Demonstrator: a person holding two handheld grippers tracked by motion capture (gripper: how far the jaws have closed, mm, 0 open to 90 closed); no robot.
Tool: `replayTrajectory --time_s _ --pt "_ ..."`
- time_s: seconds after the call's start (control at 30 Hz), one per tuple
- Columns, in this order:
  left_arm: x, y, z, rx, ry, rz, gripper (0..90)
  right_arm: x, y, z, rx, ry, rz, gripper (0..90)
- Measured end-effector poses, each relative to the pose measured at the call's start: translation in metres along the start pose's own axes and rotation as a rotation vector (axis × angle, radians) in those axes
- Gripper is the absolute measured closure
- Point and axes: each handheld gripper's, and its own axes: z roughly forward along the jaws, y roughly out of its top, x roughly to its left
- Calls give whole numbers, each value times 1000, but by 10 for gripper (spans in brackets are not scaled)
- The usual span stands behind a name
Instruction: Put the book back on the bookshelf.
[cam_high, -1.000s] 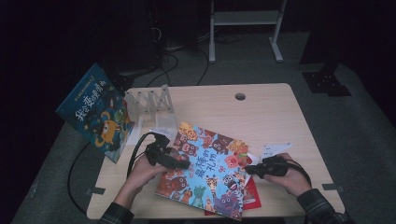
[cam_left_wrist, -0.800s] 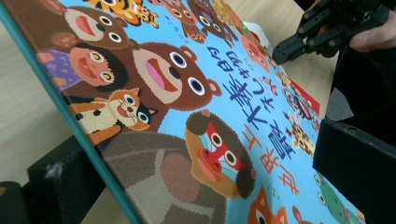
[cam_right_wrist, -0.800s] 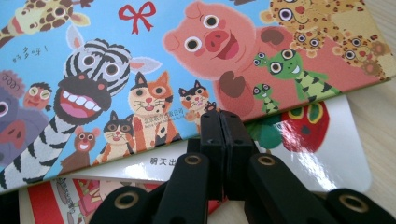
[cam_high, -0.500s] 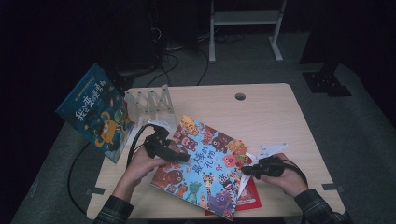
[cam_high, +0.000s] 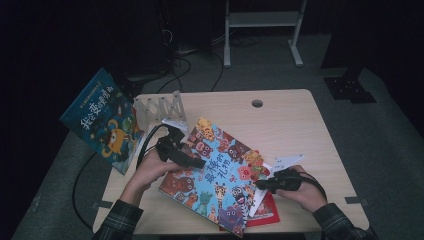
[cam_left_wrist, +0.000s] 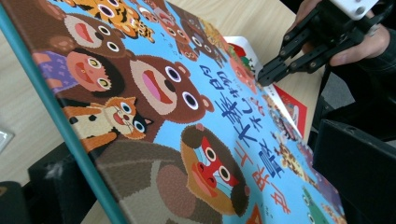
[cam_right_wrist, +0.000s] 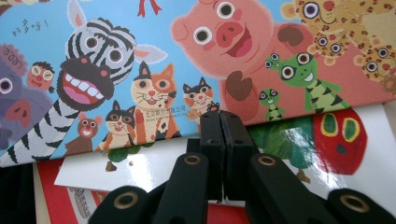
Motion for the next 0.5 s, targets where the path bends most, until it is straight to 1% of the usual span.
replayTrajectory --time_s 0.03,0.13,0.23,0.3,0.33,0.4,0.5 --pt "-1 3 -2 4 1 5 15 1 0 0 2 1 0 875" --pt "-3 9 -6 16 -16 18 50 2 1 1 4 -2 -1 874" --pt "-6 15 -7 44 -5 20 52 3 1 1 4 -6 2 872" --pt "-7 18 -9 53 3 16 63 4 2 2 3 4 6 838" --pt "-6 19 -10 57 2 17 74 5 2 3 1 9 9 824" --pt "-7 22 -14 48 -1 12 96 8 3 4 3 12 -1 821" --pt "-9 28 -17 60 -4 14 120 10 5 6 2 12 -9 827"
